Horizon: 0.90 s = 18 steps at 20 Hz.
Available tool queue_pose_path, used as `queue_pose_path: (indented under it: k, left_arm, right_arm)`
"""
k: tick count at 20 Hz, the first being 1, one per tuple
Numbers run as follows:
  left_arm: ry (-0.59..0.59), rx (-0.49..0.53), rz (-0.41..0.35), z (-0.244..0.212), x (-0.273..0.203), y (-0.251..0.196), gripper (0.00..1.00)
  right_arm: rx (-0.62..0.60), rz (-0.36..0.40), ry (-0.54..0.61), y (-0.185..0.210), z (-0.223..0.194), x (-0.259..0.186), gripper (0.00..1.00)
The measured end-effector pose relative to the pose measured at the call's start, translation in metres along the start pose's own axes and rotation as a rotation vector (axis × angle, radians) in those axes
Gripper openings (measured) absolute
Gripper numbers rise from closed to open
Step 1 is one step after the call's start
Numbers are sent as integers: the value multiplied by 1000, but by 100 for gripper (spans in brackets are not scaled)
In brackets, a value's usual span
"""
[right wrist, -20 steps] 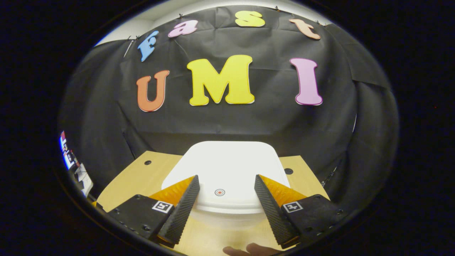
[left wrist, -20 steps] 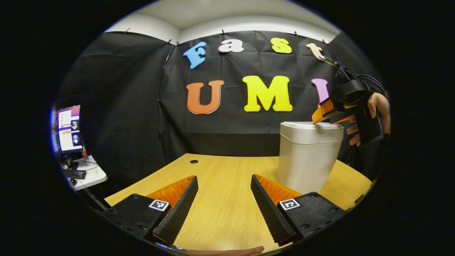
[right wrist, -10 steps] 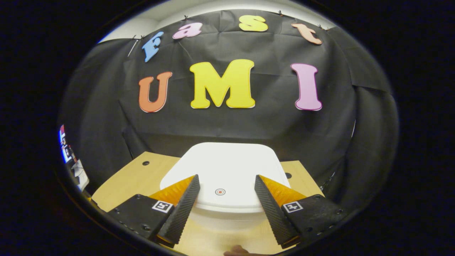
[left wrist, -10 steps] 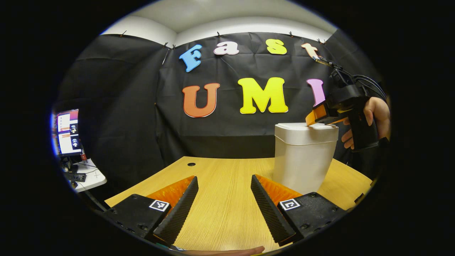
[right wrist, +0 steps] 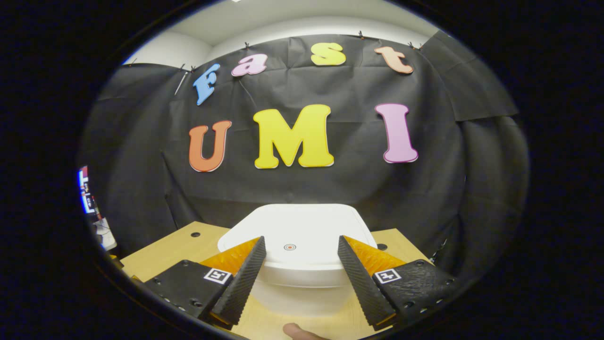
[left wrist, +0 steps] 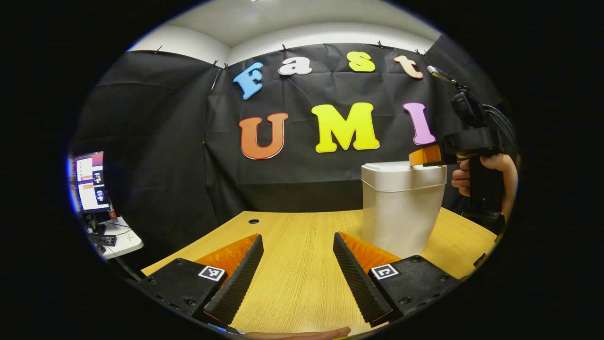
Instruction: Press the lid of the desktop garbage bin to open it, pick up the crumpled paper on the desktop and throw it into the bin, then pick up the pop can on the desktop and drop it into the bin, and finally close the garbage bin lid.
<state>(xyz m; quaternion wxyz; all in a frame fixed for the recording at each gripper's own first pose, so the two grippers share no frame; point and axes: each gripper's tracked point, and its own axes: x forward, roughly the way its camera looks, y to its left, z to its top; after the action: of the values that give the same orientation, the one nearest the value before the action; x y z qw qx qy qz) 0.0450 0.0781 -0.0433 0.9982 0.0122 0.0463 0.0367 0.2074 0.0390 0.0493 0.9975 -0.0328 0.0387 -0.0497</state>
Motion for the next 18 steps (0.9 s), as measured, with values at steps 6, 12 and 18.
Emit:
queue_pose_path:
  k: [6,12,18]
  left_arm:
    - [-34,13,-33,10,-9,-14,96]
    - [-68,31,-61,17,-18,-33,96]
    - [-95,35,-58,24,-25,-39,99]
  right_arm:
    - [-28,-30,-94,-15,-30,-72,95]
    - [58,-55,-130,-58,-56,-132,95]
    - [41,-110,-138,-105,-60,-147,94]
